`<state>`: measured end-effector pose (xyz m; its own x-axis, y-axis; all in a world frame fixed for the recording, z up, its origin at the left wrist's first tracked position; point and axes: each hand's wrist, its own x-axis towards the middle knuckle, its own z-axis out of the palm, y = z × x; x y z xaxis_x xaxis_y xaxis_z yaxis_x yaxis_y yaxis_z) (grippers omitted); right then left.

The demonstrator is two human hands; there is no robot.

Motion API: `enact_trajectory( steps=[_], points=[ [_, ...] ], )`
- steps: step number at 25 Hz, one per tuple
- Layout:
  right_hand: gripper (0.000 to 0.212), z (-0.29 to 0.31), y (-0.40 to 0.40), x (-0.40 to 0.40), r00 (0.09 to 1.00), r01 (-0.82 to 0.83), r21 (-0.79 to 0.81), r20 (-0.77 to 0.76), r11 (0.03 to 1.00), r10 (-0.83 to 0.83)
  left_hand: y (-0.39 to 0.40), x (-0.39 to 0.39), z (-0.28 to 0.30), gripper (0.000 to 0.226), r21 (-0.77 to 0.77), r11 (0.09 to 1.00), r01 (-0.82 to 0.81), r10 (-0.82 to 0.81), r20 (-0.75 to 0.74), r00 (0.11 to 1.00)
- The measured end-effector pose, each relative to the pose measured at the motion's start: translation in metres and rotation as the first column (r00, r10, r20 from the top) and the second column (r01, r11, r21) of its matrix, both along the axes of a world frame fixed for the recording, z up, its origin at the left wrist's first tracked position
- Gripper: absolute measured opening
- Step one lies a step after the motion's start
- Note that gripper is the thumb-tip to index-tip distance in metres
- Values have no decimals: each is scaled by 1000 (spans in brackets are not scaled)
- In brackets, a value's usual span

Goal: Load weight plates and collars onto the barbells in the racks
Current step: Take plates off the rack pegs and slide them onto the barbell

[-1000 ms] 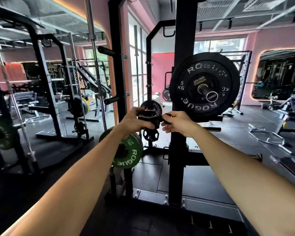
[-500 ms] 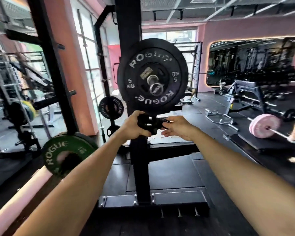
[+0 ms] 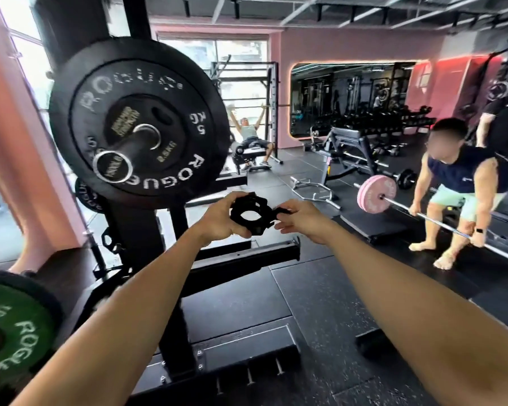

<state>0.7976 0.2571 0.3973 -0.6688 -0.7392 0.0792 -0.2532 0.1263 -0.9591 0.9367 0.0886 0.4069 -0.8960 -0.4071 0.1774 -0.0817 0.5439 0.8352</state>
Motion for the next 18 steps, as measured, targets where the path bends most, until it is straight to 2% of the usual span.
enact_trajectory(
  steps=[5, 12, 18],
  points=[
    [23, -21, -2, -83, 990, 137, 34, -20, 990, -137, -7, -98, -23, 93, -16, 995, 93, -93, 25, 995],
    [33, -75, -61, -205, 977, 207, 113, 26, 972, -211, -65, -241, -85, 89, 25, 981, 191, -193, 102, 976],
    [35, -165, -157, -314, 975, 192, 293, 53, 937, -216, -155, -345, -184, 91, 92, 990, 102, -120, 216, 969]
  ],
)
